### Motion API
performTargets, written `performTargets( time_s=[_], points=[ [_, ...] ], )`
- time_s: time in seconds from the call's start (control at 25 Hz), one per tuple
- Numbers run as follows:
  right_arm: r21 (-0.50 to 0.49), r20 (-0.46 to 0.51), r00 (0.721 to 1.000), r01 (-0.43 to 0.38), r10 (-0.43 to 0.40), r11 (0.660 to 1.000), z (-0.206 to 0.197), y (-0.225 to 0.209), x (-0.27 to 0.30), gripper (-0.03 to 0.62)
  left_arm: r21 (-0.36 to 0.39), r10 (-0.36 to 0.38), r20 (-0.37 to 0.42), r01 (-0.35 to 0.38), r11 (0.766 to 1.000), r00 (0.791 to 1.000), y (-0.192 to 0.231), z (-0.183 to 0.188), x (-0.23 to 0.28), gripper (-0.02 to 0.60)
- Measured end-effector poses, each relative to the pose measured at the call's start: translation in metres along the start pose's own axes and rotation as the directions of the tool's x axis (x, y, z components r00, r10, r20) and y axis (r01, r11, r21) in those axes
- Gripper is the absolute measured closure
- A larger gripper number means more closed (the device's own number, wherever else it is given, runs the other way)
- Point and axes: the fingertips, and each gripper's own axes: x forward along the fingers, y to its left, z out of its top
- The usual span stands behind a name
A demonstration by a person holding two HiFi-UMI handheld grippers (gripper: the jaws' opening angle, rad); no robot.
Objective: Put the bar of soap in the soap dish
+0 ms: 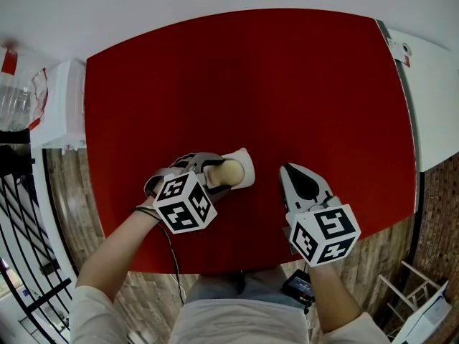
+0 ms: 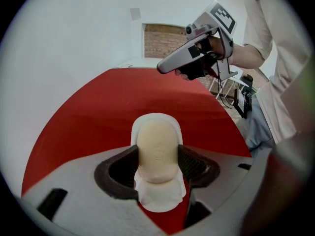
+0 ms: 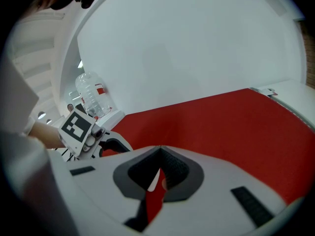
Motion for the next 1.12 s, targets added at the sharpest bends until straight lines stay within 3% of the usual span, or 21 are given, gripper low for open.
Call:
performTargets(
  time_s=[1.12],
  points=[
    [0.004, -0.007, 1.0, -0.02, 0.02, 1.0, 0.0, 0.0026, 0.0036, 0.591, 0.022, -0.038, -0.009, 0.038, 0.999, 0.999, -0.0054, -0.0048, 0.0009, 0.305]
  ],
)
